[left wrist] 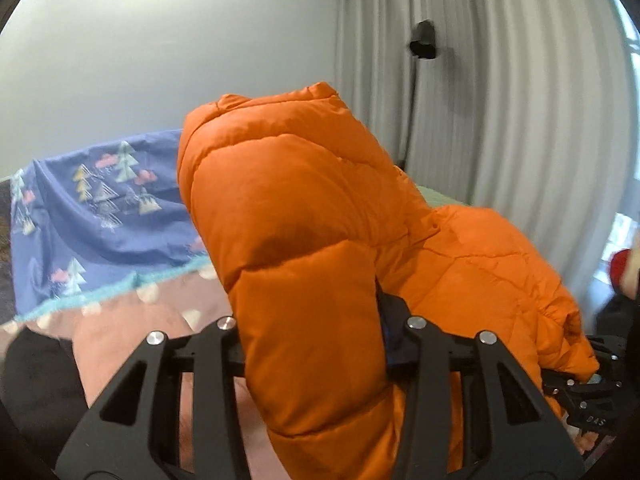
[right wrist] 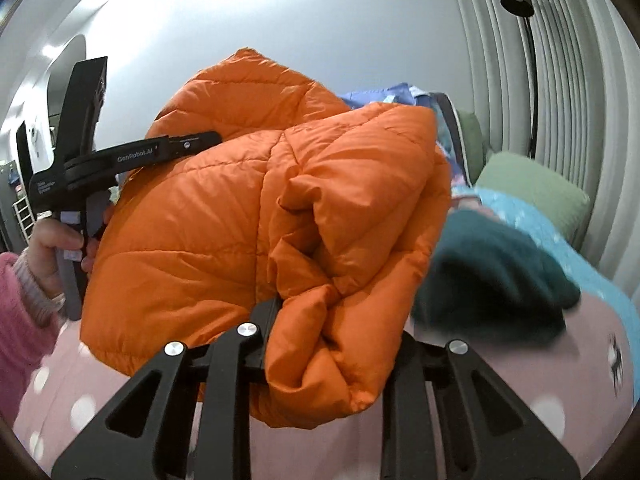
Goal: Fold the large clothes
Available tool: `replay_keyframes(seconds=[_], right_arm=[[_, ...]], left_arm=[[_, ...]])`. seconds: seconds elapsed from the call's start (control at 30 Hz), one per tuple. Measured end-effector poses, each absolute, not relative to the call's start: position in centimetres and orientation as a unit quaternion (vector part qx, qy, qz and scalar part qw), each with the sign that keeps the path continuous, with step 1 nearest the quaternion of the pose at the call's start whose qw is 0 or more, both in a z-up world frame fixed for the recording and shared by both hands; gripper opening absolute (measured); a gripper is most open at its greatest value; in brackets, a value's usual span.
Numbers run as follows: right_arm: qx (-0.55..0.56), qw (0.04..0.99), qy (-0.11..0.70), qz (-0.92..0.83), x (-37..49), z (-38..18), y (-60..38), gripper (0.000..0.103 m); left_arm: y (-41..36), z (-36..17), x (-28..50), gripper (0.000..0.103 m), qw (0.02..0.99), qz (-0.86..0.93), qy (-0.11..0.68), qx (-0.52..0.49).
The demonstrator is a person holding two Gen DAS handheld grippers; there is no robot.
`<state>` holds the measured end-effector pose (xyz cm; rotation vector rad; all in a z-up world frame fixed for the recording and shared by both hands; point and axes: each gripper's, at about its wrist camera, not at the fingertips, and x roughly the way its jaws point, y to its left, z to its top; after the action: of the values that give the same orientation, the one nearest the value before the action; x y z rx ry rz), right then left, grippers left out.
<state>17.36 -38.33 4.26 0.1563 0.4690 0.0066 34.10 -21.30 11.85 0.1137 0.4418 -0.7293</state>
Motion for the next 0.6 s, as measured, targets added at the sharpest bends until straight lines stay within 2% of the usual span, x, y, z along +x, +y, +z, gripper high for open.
replay_keyframes(seconds=[0.27,0.3,0.37,0.47,0.5,0.53,0.6], right_arm=[[0.078,0.96,0.264,-0.043,30.0,1.0,-39.4,0.022],[0.081,0.958,0.272,-0.046,31.4,0.1,-39.4,0.022],[0.103,0.946,0.302,-0.052,34.8,-2.6,-39.6,0.023],[0.141,0.906,0.395,-0.064,39.0,-9.7,-40.5,0.032],[0.15,0.896,0.412,-0.076,39.6,-12.0,-41.1,0.057],[0.176,0.893,0.408,-0.075,39.5,-12.6,-41.8,0.064],[0.194,0.889,0.409,-0.07,39.3,-12.4,-42.3,0.067]], left_arm=[[-26.2,8.6,43.6,0.044,0.932,-0.261,0.225,0.114],[-26.9,7.3,45.2,0.045,0.936,-0.241,0.23,0.116],[-27.4,4.6,47.3,0.056,0.938,-0.206,0.252,0.117],[-28.0,-1.6,50.4,0.069,0.928,-0.149,0.316,0.127],[-28.2,-3.6,50.9,0.069,0.923,-0.136,0.331,0.144],[-28.6,-5.8,50.4,0.07,0.916,-0.138,0.336,0.169],[-28.8,-7.3,49.4,0.069,0.921,-0.136,0.313,0.19]])
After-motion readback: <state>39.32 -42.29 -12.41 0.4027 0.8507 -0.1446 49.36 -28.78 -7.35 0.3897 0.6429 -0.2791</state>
